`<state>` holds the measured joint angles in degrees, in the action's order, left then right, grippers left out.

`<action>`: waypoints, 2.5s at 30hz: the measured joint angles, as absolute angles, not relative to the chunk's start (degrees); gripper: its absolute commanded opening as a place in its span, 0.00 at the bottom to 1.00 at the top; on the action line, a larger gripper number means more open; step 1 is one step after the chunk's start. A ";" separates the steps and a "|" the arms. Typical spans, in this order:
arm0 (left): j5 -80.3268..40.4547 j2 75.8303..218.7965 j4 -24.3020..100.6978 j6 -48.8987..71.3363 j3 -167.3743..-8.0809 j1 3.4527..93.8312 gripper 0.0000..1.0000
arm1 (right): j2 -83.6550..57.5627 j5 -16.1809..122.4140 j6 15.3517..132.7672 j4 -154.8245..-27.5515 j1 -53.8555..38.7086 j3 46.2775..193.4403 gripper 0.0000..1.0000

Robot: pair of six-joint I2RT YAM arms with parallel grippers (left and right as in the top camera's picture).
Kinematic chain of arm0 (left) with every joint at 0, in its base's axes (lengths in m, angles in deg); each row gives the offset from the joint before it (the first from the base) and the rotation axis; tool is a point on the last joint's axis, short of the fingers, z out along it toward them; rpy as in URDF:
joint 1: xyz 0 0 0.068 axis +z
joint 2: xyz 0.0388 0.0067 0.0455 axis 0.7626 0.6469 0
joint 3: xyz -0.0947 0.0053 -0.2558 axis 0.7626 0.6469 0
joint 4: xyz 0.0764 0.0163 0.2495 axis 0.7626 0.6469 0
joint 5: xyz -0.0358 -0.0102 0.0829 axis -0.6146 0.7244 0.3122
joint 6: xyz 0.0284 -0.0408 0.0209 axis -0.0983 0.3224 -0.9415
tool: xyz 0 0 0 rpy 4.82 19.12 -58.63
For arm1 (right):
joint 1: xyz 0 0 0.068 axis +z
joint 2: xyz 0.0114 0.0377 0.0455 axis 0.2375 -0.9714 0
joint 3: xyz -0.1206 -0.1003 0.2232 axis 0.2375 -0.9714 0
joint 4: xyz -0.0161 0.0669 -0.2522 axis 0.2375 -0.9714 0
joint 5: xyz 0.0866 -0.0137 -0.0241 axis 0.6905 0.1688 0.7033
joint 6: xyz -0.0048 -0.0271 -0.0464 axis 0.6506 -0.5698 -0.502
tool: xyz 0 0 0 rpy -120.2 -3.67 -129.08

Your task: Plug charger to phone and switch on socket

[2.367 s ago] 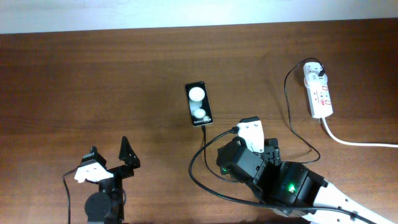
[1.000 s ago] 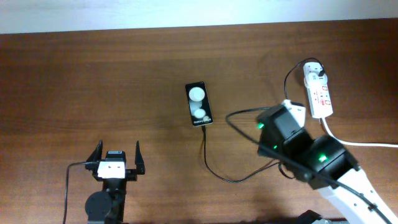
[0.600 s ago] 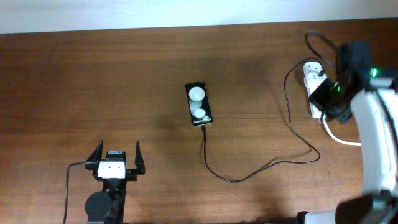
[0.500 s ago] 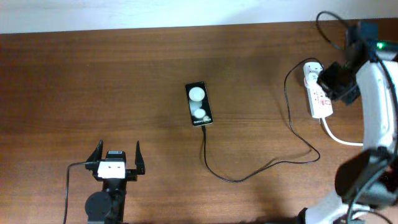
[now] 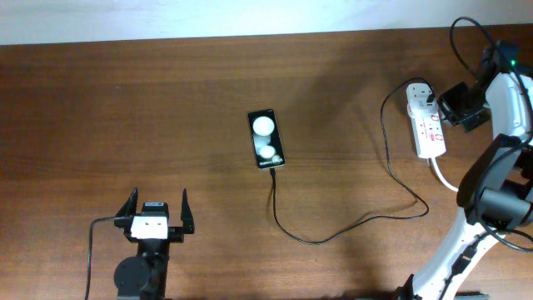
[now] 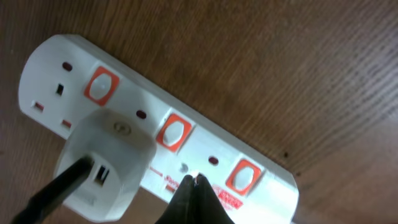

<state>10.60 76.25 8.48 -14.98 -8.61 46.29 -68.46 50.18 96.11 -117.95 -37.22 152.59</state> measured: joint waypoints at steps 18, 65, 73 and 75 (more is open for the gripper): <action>10.60 76.25 8.48 -15.00 -8.61 46.29 0.99 | -73.82 51.79 97.64 -111.35 -36.13 152.98 0.04; 10.60 76.25 8.48 -15.00 -8.61 46.29 0.99 | -15.92 41.52 85.86 -155.37 -6.12 154.19 0.99; 10.60 76.25 8.48 -15.00 -8.61 46.29 0.99 | -13.76 41.22 80.64 -155.37 -6.12 154.16 0.99; 10.60 76.25 8.48 -14.98 -8.61 46.29 0.99 | -9.82 40.84 77.88 -155.37 -6.12 154.05 0.99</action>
<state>10.60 76.25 8.48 -14.98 -8.61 46.29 -9.82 40.84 77.88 -155.37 -6.12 154.05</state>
